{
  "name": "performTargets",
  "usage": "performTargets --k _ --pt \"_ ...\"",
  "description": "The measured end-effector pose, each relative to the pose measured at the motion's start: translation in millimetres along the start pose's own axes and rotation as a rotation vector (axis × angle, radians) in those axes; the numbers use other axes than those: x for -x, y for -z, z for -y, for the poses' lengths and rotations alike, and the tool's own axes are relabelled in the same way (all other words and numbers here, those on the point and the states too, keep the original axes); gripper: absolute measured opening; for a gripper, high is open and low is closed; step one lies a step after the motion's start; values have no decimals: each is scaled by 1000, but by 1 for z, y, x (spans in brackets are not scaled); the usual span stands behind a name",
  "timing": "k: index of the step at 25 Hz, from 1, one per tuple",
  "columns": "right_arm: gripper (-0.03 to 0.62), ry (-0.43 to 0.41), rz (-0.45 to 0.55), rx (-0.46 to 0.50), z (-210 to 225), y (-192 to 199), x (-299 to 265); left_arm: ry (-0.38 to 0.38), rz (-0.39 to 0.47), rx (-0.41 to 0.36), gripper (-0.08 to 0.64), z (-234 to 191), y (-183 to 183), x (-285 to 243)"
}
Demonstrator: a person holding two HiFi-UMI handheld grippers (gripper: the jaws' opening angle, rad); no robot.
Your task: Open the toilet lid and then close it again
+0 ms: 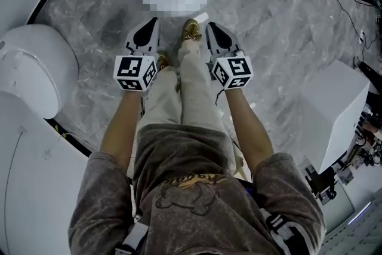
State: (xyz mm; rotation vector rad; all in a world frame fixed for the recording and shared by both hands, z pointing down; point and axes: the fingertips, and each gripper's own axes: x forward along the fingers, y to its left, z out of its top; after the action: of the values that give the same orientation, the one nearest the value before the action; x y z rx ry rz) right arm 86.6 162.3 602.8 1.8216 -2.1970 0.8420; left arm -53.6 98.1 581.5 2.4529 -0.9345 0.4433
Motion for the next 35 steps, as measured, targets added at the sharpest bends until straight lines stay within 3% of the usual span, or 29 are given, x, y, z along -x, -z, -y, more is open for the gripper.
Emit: performTargets --k 10,17,29,35 --pt "28 -16 -102 -23 46 106 -83 -23 -103 77 9 -47 128 -83" --pt "28 -22 -152 -22 57 158 -117 -26 -152 95 9 -64 190 -113" --pt "28 -21 -148 -80 66 156 -130 -18 -164 141 8 -63 189 -126" --pt "28 -57 -134 -53 61 133 -121 -11 -131 182 8 -56 169 -120"
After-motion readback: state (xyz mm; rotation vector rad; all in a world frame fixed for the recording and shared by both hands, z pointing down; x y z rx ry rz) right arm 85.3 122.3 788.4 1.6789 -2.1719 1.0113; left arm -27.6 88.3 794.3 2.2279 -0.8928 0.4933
